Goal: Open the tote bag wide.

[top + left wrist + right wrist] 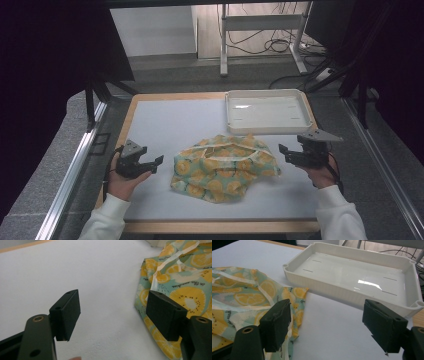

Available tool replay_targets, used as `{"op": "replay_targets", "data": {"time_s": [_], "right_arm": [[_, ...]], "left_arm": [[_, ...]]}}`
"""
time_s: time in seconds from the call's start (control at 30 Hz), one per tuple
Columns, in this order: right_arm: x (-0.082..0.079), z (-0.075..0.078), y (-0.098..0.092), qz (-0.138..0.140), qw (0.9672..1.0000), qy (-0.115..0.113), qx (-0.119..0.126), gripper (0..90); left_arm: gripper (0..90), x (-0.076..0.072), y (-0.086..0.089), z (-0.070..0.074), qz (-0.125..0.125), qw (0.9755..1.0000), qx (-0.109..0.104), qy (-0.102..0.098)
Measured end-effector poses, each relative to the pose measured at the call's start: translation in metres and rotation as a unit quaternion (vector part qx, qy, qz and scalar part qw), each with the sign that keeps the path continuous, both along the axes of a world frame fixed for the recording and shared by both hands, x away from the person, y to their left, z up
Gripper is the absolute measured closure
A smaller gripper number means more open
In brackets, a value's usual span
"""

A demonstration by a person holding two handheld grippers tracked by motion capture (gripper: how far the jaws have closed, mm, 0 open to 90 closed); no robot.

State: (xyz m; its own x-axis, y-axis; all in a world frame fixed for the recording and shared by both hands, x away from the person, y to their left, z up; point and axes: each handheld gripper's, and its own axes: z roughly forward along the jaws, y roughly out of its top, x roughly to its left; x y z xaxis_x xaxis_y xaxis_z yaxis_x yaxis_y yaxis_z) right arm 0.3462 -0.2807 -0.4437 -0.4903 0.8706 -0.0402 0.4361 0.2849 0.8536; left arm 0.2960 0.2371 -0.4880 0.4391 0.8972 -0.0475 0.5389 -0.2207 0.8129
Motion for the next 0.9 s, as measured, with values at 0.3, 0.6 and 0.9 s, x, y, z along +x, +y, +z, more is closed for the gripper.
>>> {"op": "replay_targets", "data": {"time_s": [0.3,0.6,0.9], "right_arm": [[0.002,-0.01,-0.001,-0.001,0.9997,0.013,-0.019,21.1],[0.0,-0.005,-0.003,-0.007,0.9998,0.01,-0.014,21.1],[0.003,-0.009,-0.002,-0.007,0.9995,0.017,-0.024,21.1]], "left_arm": [[28.8,0.002,0.004,-0.003,0.008,0.9999,-0.001,0.006],[30.7,0.001,0.009,-0.004,0.016,0.9997,-0.005,0.016],[31.1,0.002,0.012,-0.006,0.017,0.9996,-0.008,0.019]]}}
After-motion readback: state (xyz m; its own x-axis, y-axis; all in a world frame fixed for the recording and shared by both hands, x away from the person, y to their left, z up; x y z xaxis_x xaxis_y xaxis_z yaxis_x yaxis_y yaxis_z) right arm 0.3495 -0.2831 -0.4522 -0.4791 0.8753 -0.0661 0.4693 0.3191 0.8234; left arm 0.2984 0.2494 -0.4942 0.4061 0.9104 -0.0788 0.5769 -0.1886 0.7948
